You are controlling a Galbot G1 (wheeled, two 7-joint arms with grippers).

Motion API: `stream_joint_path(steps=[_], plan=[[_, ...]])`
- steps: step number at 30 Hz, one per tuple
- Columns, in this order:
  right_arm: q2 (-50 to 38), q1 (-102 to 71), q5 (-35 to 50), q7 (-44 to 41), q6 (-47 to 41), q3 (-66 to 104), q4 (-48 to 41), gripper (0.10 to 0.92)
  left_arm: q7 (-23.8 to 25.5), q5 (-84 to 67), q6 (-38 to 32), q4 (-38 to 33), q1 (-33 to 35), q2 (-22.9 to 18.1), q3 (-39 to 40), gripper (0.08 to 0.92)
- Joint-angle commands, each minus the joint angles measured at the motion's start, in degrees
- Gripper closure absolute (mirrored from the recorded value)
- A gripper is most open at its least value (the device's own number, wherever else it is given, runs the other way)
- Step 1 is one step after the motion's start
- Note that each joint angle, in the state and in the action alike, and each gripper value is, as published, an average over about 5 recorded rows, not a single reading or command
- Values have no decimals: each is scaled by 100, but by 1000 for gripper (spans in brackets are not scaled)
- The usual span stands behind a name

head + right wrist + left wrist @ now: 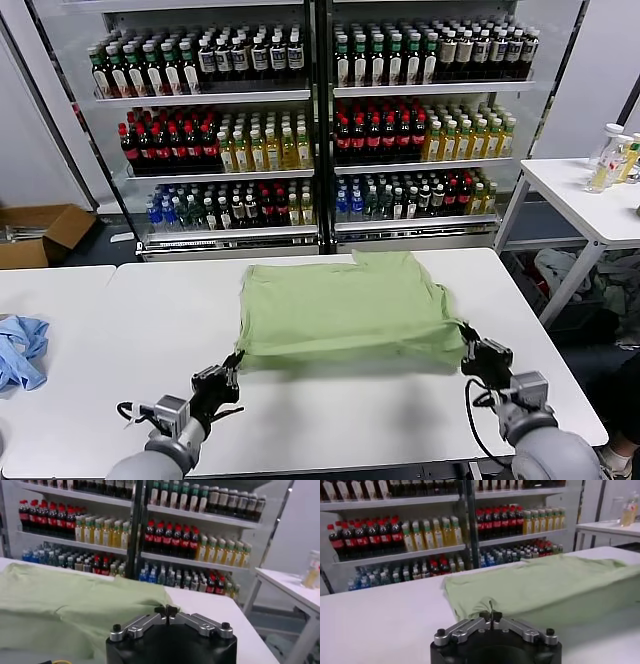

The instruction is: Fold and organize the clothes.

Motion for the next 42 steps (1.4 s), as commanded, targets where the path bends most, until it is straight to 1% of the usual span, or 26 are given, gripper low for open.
stream_joint_path(steps=[1, 8, 12, 14, 16, 22, 27, 33, 35, 38, 40, 42], plan=[[-68, 1241, -325, -85, 23, -803, -959, 919, -33, -50, -14, 677, -728, 82, 235, 917], [131, 1488, -639, -161, 43, -1047, -1266, 919, -66, 156, -15, 1089, -1005, 3, 499, 917], [209, 1455, -731, -185, -200, -1083, -1232, 918, -64, 260, -23, 1278, -1099, -39, 603, 916], [233, 1350, -750, -208, -259, -1055, -1164, 898, -62, 284, -32, 1319, -1133, -67, 619, 904], [261, 1168, -750, -217, -253, -972, -1070, 853, -59, 285, -48, 1295, -1126, -89, 608, 876], [337, 460, -741, -225, -306, -541, -756, 680, -59, 339, -170, 1012, -888, -128, 486, 710], [342, 6, -697, -238, -502, -99, -566, 542, -104, 453, -204, 770, -531, -198, 345, 563], [332, -139, -127, -128, -866, 208, -655, 369, -214, 525, -173, 814, -219, -285, 258, 398], [344, -94, 113, -100, -1002, 204, -722, 308, -269, 517, -151, 897, -222, -309, 264, 346], [384, -14, 394, -61, -1097, 127, -837, 254, -386, 503, -70, 1005, -337, -359, 308, 262], [412, 21, 550, -33, -1101, 72, -894, 230, -448, 490, -8, 1060, -453, -393, 348, 244], [432, 38, 663, -14, -1098, 36, -917, 220, -474, 478, 18, 1092, -543, -410, 382, 267]])
